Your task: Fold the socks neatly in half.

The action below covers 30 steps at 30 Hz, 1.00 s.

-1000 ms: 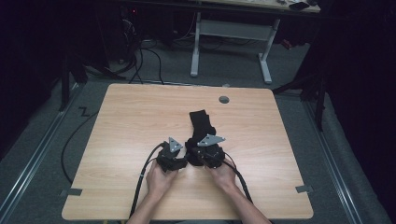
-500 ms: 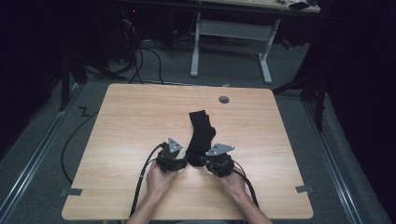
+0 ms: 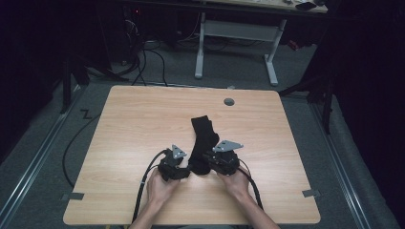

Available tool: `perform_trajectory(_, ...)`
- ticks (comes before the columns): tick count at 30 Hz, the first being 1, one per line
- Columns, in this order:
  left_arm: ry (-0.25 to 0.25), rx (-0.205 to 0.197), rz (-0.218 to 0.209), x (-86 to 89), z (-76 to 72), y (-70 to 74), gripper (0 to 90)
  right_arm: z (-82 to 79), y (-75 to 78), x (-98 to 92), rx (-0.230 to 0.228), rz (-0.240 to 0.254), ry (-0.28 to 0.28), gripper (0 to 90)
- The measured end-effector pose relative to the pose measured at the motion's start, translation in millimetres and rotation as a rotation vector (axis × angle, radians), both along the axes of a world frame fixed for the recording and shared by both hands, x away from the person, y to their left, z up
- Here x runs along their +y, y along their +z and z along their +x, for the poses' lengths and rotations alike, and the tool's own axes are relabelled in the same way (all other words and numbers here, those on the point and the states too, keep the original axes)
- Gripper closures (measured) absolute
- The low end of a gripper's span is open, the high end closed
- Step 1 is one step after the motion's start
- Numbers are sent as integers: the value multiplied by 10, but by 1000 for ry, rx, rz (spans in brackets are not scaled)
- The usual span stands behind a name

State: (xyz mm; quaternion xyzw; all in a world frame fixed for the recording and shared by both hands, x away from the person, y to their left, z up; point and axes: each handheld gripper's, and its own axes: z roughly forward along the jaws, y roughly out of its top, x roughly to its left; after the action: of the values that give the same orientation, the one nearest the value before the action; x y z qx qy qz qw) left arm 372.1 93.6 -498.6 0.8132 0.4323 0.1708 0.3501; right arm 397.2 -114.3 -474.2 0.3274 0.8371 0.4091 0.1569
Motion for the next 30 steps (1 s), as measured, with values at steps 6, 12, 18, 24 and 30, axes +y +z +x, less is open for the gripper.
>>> perform_trajectory(6,-3,-21,-29,105,-63,122,443,-27,-186,95,33,-58,23,719)
perform_trajectory(12,24,-38,-63,193,93,284,443,-93,-253,76,41,-72,45,711)
perform_trajectory(18,49,-18,-89,141,358,314,450,-297,-270,47,41,-75,96,709)
perform_trajectory(24,70,-13,-85,45,610,306,455,-427,-166,-6,-5,-39,103,684)
perform_trajectory(30,95,-23,-74,-78,898,333,450,-286,-222,50,15,-61,78,683)
